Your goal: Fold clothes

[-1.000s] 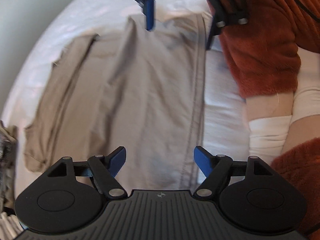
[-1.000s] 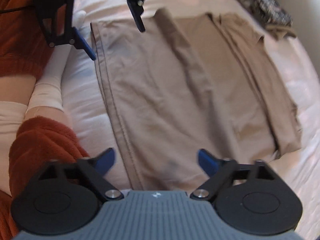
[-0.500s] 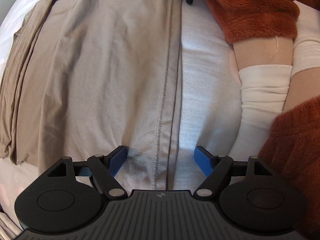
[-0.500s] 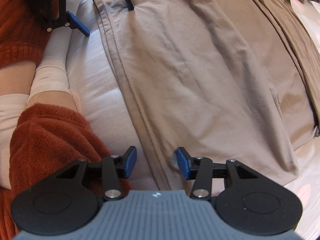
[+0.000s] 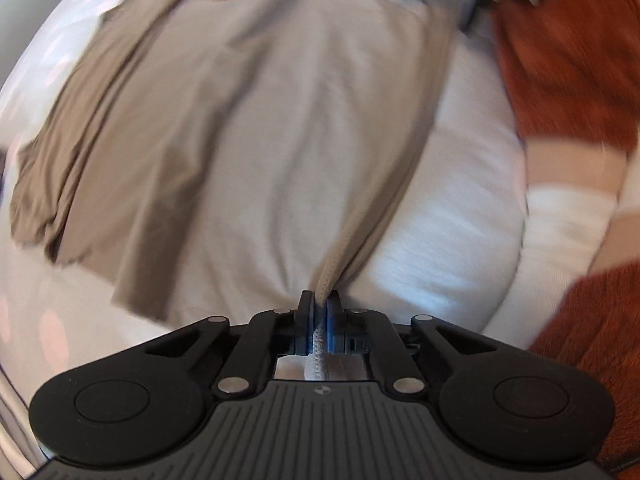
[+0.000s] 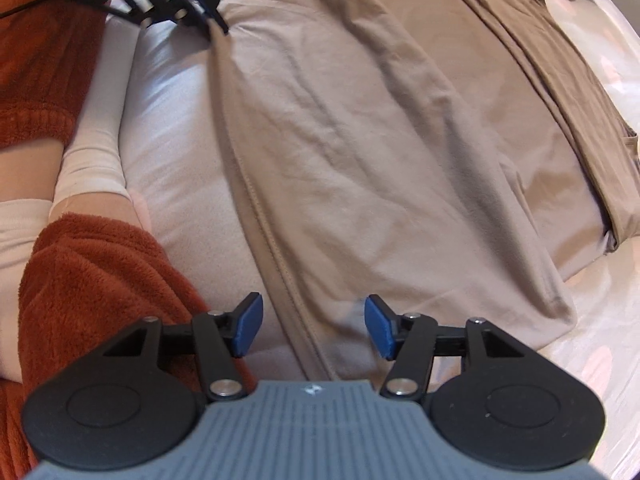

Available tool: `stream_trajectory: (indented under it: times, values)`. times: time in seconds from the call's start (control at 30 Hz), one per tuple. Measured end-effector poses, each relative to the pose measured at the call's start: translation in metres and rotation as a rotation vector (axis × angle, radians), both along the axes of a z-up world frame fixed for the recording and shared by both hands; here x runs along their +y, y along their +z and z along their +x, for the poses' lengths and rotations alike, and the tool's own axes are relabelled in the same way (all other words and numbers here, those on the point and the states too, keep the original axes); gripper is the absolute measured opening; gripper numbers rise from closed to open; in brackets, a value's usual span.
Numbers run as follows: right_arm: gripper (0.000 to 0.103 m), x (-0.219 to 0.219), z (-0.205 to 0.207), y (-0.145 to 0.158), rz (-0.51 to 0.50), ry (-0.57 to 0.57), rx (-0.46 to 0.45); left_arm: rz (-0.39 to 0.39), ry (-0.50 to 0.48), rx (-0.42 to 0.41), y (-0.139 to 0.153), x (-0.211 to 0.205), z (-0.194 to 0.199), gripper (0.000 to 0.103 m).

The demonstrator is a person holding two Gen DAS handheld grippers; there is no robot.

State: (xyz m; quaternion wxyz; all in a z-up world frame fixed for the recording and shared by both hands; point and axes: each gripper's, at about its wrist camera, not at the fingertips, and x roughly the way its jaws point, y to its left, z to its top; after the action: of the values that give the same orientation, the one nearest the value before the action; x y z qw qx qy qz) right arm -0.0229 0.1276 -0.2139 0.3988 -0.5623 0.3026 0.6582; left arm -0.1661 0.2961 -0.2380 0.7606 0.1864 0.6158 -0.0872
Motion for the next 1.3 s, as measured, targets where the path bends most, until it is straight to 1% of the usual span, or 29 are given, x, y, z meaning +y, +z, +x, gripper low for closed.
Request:
stream_trajectory:
  times: [0.07,0.17,0.23,0.3,0.4,0.47,0.53,0.63,0.67,0.7,0.73,0.8,0.83,0.97,1.1,1.13,1.2,1.23,1.3]
  values:
    - [0.06,-0.002,-0.003,0.003,0.009,0.009,0.006,-0.04,0.083,-0.031,0.008,0.015,0.005,0.003]
    - [0.061,0.005,-0.006,0.006,0.008,0.022,0.022,-0.12,0.215,-0.087,0.024,0.039,0.017,0.003]
    - [0.064,0.009,-0.009,0.003,-0.001,0.024,0.016,-0.159,0.267,-0.112,0.032,0.054,0.021,0.003]
    - [0.065,0.014,-0.011,-0.005,-0.024,0.012,-0.014,-0.166,0.287,-0.12,0.036,0.062,0.023,0.003]
    - [0.065,0.018,-0.009,-0.016,-0.067,-0.005,-0.062,-0.158,0.298,-0.117,0.039,0.06,0.013,0.003]
    - [0.063,0.018,-0.006,-0.015,-0.068,-0.006,-0.07,-0.159,0.309,-0.121,0.04,0.063,0.01,0.003]
    - [0.06,0.016,0.001,-0.013,-0.07,-0.019,-0.1,-0.158,0.318,-0.125,0.039,0.066,0.009,0.003]
    - [0.054,0.011,0.013,-0.012,-0.074,-0.042,-0.132,-0.165,0.334,-0.125,0.036,0.071,0.006,0.003]
    - [0.05,0.01,0.017,-0.011,-0.07,-0.051,-0.137,-0.167,0.341,-0.124,0.036,0.071,0.005,0.003]
    - [0.042,0.008,0.02,-0.009,-0.062,-0.056,-0.142,-0.169,0.347,-0.126,0.035,0.073,0.005,0.003]
    - [0.037,0.005,0.022,-0.007,-0.049,-0.055,-0.156,-0.172,0.354,-0.127,0.034,0.074,0.005,0.003]
    - [0.017,-0.001,0.024,-0.001,-0.007,-0.046,-0.205,-0.176,0.363,-0.132,0.033,0.075,0.005,0.003]
    - [0.014,-0.004,0.028,0.004,0.027,-0.061,-0.221,-0.173,0.362,-0.135,0.033,0.075,0.005,0.003]
    - [0.014,-0.008,0.055,0.023,0.148,-0.219,-0.218,-0.156,0.363,-0.152,0.032,0.074,0.006,0.003]
    - [0.015,-0.007,0.076,0.024,0.213,-0.339,-0.194,-0.145,0.385,-0.191,0.031,0.074,0.008,0.006]
    - [0.015,-0.004,0.08,0.022,0.223,-0.358,-0.192,-0.143,0.393,-0.203,0.031,0.074,0.007,0.009]
    - [0.015,-0.003,0.085,0.017,0.242,-0.384,-0.203,-0.137,0.413,-0.228,0.033,0.076,0.005,0.02]
    - [0.015,-0.002,0.081,0.021,0.255,-0.399,-0.204,-0.133,0.423,-0.245,0.035,0.077,0.002,0.022]
    - [0.024,-0.004,0.091,0.02,0.282,-0.436,-0.187,-0.142,0.455,-0.279,0.039,0.081,-0.005,0.025]
